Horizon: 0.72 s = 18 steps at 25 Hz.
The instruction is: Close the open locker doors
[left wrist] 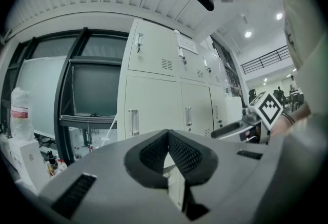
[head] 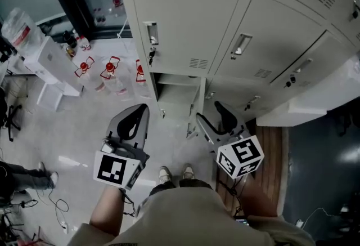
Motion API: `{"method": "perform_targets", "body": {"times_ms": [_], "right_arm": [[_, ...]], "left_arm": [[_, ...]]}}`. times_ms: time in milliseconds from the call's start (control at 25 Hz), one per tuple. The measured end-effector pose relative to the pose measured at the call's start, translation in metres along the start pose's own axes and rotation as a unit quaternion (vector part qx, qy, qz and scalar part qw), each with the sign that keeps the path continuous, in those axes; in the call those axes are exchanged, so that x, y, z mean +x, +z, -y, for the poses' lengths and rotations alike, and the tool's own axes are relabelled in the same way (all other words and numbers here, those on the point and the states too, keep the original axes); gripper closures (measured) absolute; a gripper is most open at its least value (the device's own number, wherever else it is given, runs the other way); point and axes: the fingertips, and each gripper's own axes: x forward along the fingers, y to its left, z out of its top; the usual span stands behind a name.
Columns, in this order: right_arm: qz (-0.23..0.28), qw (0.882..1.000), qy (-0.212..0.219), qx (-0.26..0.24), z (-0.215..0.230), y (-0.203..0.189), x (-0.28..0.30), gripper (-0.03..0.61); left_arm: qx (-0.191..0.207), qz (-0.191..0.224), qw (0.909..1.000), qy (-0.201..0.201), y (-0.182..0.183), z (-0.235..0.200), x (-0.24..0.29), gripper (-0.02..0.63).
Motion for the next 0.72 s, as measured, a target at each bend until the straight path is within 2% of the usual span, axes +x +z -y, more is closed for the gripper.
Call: {"method": "perform_targets", "body": {"times_ms": [360, 720], "right_arm": [[-0.065, 0.997, -0.021, 0.038, 0.011, -0.077, 0.024, 0.301], [-0.114, 0.990, -0.036, 0.072, 0.013, -0.152, 0.042, 0.296]], "left_arm": [[-0.013, -0.052, 0.9981, -0.029, -0.069, 0.005, 0.033, 0.607], [-0.028, -0.109, 0.9918, -0.060, -0.147, 0.020, 0.052, 0.607]]}}
